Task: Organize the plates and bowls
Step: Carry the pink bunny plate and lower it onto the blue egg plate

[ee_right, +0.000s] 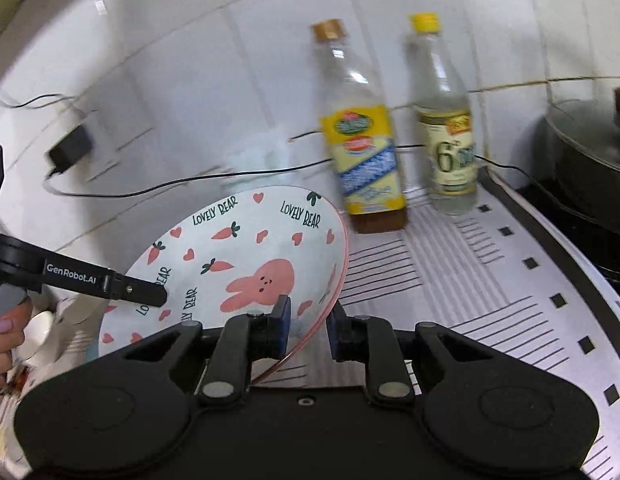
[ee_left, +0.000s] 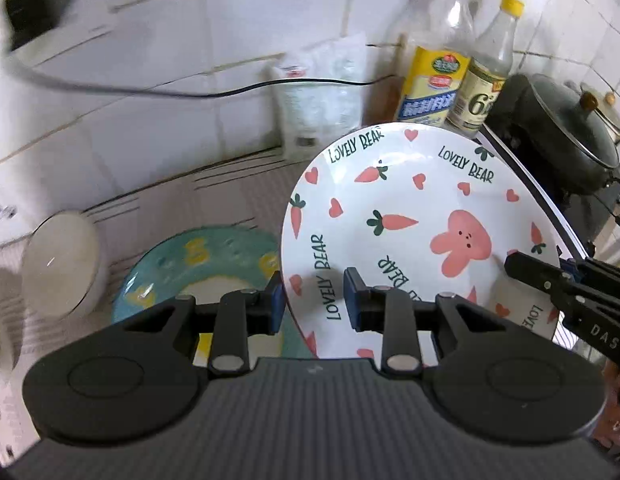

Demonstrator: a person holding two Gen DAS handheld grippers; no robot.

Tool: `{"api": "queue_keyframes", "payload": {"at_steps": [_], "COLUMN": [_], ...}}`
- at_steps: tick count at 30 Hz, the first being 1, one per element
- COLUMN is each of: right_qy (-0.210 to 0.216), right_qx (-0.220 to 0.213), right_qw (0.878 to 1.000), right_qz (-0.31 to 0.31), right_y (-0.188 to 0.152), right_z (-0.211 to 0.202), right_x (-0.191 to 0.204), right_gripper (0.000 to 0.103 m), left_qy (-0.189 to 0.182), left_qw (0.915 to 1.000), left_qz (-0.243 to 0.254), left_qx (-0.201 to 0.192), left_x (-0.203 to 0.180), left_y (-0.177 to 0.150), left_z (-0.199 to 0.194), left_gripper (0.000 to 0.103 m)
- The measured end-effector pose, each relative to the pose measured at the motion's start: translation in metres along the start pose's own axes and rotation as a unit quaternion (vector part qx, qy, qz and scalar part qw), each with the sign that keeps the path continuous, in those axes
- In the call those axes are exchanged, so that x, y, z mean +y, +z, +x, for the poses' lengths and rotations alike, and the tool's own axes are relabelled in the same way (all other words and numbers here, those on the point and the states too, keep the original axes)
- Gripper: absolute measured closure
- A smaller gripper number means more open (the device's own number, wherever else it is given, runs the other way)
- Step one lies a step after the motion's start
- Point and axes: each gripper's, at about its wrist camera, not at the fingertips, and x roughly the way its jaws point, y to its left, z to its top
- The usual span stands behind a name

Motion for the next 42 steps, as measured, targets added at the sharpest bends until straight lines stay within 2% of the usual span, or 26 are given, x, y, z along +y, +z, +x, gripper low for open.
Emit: {"api": "queue_keyframes", "payload": {"at_steps": [10, 20, 25, 32, 37, 42], "right_qy": [0.059, 0.12, 0.132, 0.128, 0.12, 0.11], "right_qx": [0.02, 0.07, 0.087, 0.109, 0.125, 0.129], "right_qw": [0.996, 0.988, 0.984, 0.981, 0.979, 0.979], "right_qz": [-0.062, -0.071, -0.085, -0.1, -0.104, -0.115], "right_y": [-0.01, -0.03, -0.03, -0.027, -0.026, -0.029], "right_z": [-0.008, 0.028, 0.053, 0.085, 0.102, 0.11], "right_x": [0.054, 0.088, 0.104, 0.113, 0.114, 0.116], "right_gripper": [0.079, 0.079, 0.08, 0.08, 0.079, 0.08], "left_qy": [0.034, 0.073, 0.082, 0.075, 0.064, 0.085], "left_qw": [0.9962, 0.9882, 0.9839, 0.9793, 0.9771, 0.9781], "left_qz": [-0.079, -0.135, -0.157, -0.178, -0.179, -0.148], "left_qx": [-0.011, 0.006, 0.023, 0.058, 0.095, 0.119], "left_x": [0.046, 0.095, 0.116, 0.141, 0.149, 0.144], "left_y": [-0.055, -0.089, -0.089, -0.08, -0.074, -0.07], "left_z": [-0.042, -0.047, -0.036, -0.005, 0.014, 0.028], "left_gripper": [0.075, 0.075, 0.075, 0.075, 0.075, 0.075]}}
